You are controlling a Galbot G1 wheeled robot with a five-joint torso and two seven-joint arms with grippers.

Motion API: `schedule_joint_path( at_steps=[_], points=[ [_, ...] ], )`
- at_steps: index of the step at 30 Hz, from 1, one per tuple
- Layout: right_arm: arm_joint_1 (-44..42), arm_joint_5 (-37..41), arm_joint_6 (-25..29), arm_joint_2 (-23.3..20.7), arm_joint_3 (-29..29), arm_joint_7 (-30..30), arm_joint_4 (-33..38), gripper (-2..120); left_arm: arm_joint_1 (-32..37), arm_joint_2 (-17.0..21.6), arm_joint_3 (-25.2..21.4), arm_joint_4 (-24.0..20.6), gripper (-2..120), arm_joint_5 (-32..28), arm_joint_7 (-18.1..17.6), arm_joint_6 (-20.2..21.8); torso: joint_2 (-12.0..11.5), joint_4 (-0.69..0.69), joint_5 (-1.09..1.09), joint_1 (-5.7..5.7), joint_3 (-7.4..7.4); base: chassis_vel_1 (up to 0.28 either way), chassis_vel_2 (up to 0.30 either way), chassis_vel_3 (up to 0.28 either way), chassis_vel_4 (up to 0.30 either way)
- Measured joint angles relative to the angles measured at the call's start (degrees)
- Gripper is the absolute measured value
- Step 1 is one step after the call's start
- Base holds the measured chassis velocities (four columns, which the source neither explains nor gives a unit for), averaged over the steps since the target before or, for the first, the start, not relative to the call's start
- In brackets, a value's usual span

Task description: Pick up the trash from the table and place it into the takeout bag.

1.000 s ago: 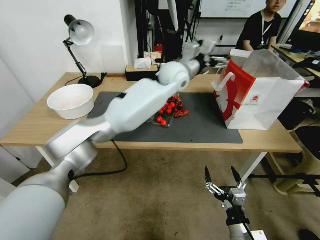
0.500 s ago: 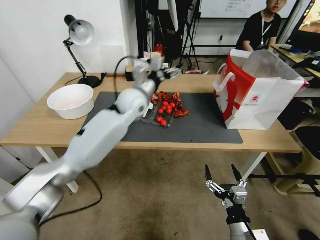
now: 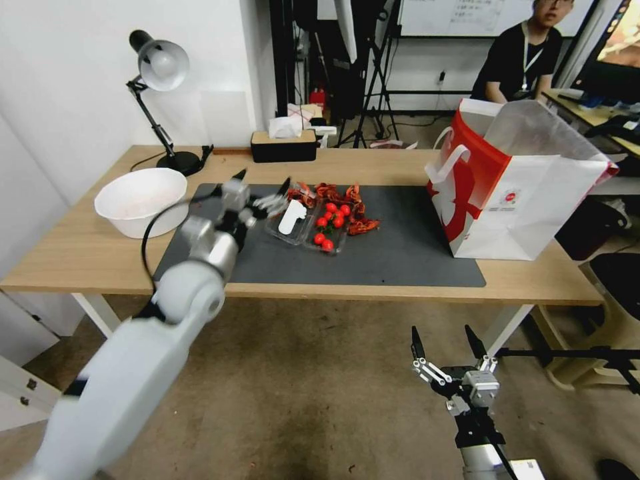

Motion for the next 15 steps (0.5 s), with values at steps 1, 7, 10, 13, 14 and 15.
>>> schedule_joint_path(
  at_steps=[1,7,10,13,14,15],
  points=[
    [0.00,0.00,0.00,-0.08,0.01,0.06,0.18,100,2.94,-0.62,-1.63,-0.81,100,1.68,-0.17,-0.47,0.00,0.01,-0.01,0.00,0.00,0.000,0.000,0.000,0.000],
    [0.06,0.02,0.00,-0.34,0.06,0.34,0.74,100,13.69,-4.17,-7.72,-4.65,100,9.92,-1.56,-1.54,-0.01,0.01,0.00,0.00,0.00,0.000,0.000,0.000,0.000],
    [0.33,0.14,0.00,-0.44,0.27,0.79,0.97,100,19.34,-6.42,-10.19,-6.87,100,11.56,-1.64,-1.56,-0.01,-0.01,0.00,0.00,0.00,0.000,0.000,0.000,0.000],
    [0.71,0.37,-0.09,-0.49,0.71,1.08,1.19,100,24.55,-8.42,-12.50,-8.22,100,11.82,-1.38,-1.59,-0.01,0.01,0.01,0.00,0.00,0.000,0.000,0.000,0.000],
    [0.84,0.57,-0.13,-0.54,0.83,1.13,1.19,100,26.23,-8.93,-13.15,-8.48,100,11.85,-1.00,-1.89,-0.01,0.00,0.00,0.00,0.00,0.000,0.000,0.000,0.000],
    [0.84,0.57,-0.13,-0.54,0.83,1.13,1.19,100,26.23,-8.93,-13.15,-8.48,100,11.85,-1.00,-1.89,-0.01,0.00,0.00,0.00,0.00,0.000,0.000,0.000,0.000]
  ],
)
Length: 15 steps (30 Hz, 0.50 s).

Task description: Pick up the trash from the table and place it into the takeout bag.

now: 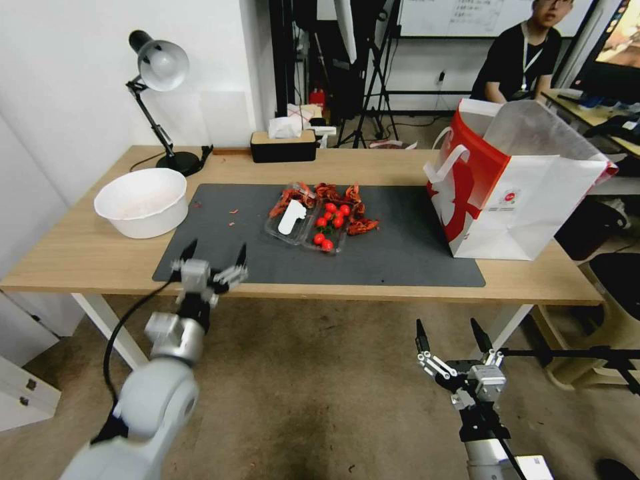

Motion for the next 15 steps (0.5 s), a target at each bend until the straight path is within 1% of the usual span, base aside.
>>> schedule_joint_path(
  at_steps=[3,4,9,11,15],
  points=[
    [0.55,0.74,-0.17,-0.07,0.19,0.07,0.06,100,3.65,-0.86,-1.55,-0.27,100,0.17,1.51,-1.89,0.00,0.00,0.01,0.00,0.00,0.000,0.000,0.000,0.000],
    [0.95,0.89,-0.43,-0.01,0.29,0.41,0.11,100,4.63,-1.23,-2.12,-0.12,100,0.08,2.21,-3.15,0.00,0.00,0.00,0.00,0.00,0.000,0.000,0.000,0.000],
    [1.71,0.96,-0.96,0.17,0.44,1.10,0.16,100,5.80,-1.96,-2.88,0.54,100,0.17,3.10,-4.77,0.00,0.00,0.00,0.00,0.01,0.000,0.000,0.000,0.000],
    [2.21,1.10,-1.68,0.24,0.49,1.77,0.37,100,6.45,-2.37,-3.26,1.16,100,0.29,3.61,-6.11,0.00,0.00,0.00,0.00,0.01,0.000,0.000,0.000,0.000],
    [2.61,1.91,-2.28,0.29,0.48,1.55,0.46,100,7.20,-2.46,-3.75,2.12,100,0.22,4.46,-7.67,0.00,0.00,0.00,0.00,0.01,0.000,0.000,0.000,0.000]
  ],
)
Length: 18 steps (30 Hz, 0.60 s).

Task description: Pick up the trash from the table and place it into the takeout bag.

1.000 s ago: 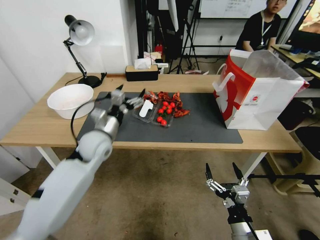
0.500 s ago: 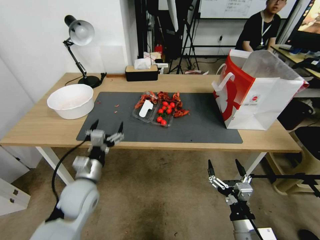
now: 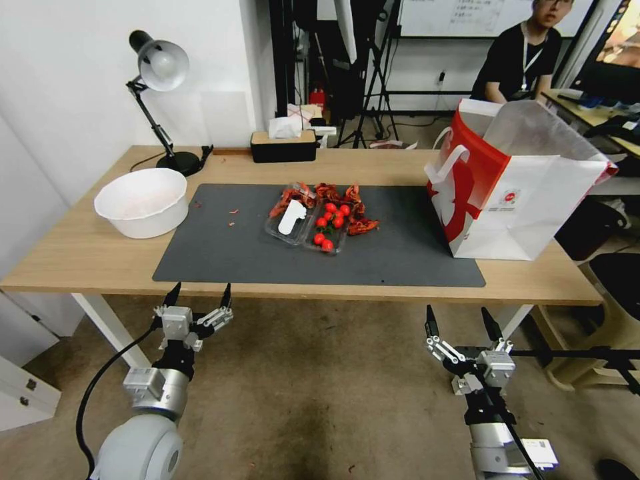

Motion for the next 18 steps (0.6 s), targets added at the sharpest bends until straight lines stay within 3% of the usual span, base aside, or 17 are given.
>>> schedule_joint_path(
  at_steps=[8,18],
  points=[
    [1.09,0.62,-0.15,0.27,0.02,-0.31,-0.41,100,0.31,-0.34,0.12,1.89,100,0.36,1.54,-2.83,-0.01,0.01,0.00,0.01,0.00,0.000,0.000,0.000,0.000],
    [1.19,0.66,-0.21,0.30,0.02,-0.29,-0.51,100,0.09,-0.58,0.25,2.66,100,1.34,1.59,-3.42,-0.01,0.00,0.00,0.01,0.00,0.000,0.000,0.000,0.000]
  ],
)
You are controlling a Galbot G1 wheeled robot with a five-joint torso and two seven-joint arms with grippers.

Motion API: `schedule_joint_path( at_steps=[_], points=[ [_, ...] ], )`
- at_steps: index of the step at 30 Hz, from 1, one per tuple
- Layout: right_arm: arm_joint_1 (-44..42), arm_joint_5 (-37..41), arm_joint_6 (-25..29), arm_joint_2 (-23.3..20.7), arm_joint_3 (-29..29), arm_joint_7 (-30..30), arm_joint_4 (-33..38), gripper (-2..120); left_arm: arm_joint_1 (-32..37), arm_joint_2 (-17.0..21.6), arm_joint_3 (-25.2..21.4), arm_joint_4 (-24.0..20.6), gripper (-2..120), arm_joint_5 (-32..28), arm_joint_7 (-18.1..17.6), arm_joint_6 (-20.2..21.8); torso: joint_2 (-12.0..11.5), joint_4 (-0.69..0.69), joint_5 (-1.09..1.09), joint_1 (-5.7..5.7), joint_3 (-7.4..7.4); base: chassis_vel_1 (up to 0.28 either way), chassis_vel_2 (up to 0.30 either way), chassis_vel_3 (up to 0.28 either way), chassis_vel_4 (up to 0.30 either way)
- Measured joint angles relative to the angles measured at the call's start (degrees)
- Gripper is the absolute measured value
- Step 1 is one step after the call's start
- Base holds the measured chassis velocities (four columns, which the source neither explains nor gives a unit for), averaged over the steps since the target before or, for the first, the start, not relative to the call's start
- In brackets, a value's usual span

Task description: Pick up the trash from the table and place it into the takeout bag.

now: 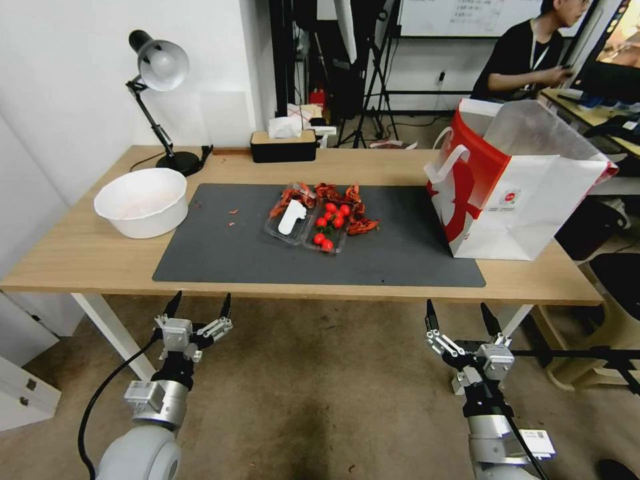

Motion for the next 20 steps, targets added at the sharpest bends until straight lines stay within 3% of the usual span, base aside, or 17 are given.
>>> schedule_joint_path(
  at_steps=[20],
  points=[
    [-0.03,0.00,0.00,0.01,0.00,0.00,-0.06,100,-0.11,0.04,0.10,0.01,100,0.00,-0.03,0.07,0.00,0.00,0.00,0.00,0.00,0.000,0.000,0.000,0.000]
  ],
)
